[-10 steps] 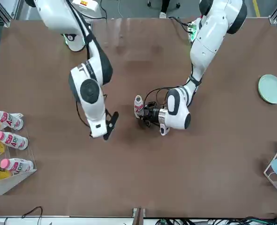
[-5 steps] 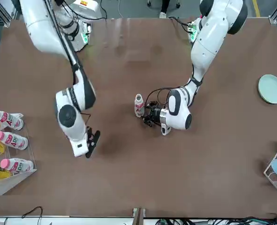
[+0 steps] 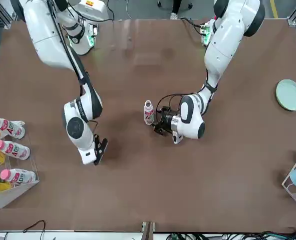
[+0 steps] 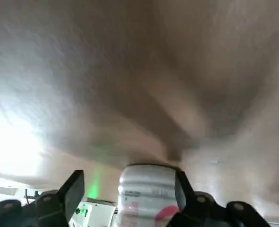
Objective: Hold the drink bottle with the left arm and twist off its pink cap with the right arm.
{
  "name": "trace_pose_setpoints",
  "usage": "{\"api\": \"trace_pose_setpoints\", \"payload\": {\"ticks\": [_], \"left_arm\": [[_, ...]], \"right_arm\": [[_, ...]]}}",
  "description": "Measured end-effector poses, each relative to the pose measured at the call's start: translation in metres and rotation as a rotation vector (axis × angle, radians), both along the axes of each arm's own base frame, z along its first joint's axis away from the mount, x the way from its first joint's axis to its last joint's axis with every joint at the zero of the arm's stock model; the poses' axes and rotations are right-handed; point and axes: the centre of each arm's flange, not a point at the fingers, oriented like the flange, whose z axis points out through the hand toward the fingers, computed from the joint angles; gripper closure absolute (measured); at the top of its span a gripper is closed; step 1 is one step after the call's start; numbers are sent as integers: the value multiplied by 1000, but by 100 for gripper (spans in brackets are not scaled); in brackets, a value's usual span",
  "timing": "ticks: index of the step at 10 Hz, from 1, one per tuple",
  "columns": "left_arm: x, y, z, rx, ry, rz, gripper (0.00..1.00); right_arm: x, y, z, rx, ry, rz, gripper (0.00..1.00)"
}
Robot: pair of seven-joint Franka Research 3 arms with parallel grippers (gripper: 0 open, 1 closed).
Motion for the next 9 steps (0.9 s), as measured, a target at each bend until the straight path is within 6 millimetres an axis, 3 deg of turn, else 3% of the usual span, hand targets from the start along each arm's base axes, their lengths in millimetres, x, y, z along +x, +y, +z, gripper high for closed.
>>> {"api": "trace_pose_setpoints", "payload": {"ticks": [1,4,5,6,9], "left_arm": [[6,10,1,15,10,2,8],[24,23,20,23,31,7,6],[30,28,29,33,35,13,4],[36,31,37,35,36,20,4],[39,32,42,33,36,22,3]], "right_arm": [[-8,17,-2,18,11,10,57],[-57,118,-2,27,18,-45,57],[-74,139,-2,17,26,-58,57],[-81,143,-3,9,34,-66,57],[-81,119,-9,-10,49,-97,55]]}}
